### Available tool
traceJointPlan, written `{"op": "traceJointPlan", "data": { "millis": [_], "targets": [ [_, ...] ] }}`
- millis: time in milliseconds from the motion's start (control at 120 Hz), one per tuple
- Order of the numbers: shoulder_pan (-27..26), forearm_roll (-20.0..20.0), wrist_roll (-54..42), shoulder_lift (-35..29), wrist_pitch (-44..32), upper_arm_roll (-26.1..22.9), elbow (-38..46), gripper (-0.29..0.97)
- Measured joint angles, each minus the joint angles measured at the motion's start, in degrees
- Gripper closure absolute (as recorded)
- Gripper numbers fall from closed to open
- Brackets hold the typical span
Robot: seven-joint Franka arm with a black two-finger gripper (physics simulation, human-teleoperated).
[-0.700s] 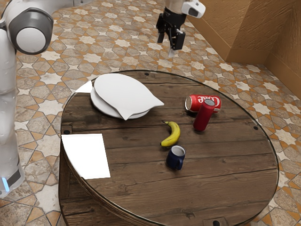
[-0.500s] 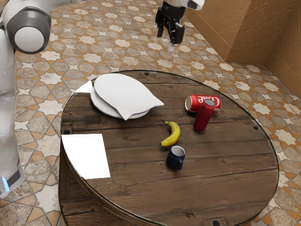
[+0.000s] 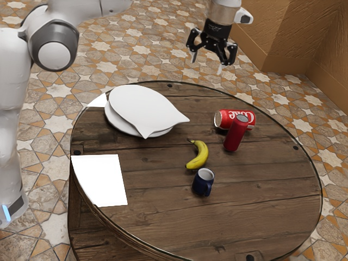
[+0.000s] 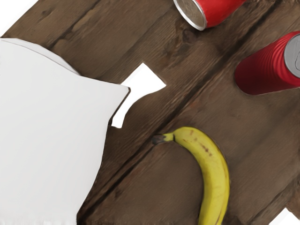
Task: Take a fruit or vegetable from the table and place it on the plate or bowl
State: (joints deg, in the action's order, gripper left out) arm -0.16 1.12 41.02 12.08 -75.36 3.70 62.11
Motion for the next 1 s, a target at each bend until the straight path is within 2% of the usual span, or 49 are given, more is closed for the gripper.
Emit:
{"op": "traceJointPlan", "data": {
  "millis": [100, 175, 242, 358, 433, 525, 683, 867, 1000],
  "targets": [
    [-1.0, 0.1, 7.9, 0.2, -0.2, 0.0, 0.3, 0.00],
    [-1.9, 0.1, 13.0, -0.7, -0.7, -0.1, 4.5, 0.00],
    [-2.9, 0.1, 17.1, -4.0, -3.6, -0.1, 13.7, 0.00],
    [-4.0, 0.0, 23.1, -11.1, -13.1, -0.7, 31.1, 0.00],
    [-4.2, -0.1, 26.5, -13.0, -18.9, -1.4, 36.9, 0.00],
    [-3.6, -0.1, 30.1, -12.7, -24.2, -2.8, 38.6, 0.00],
    [-4.4, 0.0, 35.3, -8.6, -30.3, -3.8, 37.9, 0.00],
    [-7.7, -0.1, 39.7, -6.5, -34.4, -4.0, 38.3, 0.00],
    [-6.5, -0.2, 41.7, -5.7, -36.1, -3.8, 38.2, 0.00]
  ]
}}
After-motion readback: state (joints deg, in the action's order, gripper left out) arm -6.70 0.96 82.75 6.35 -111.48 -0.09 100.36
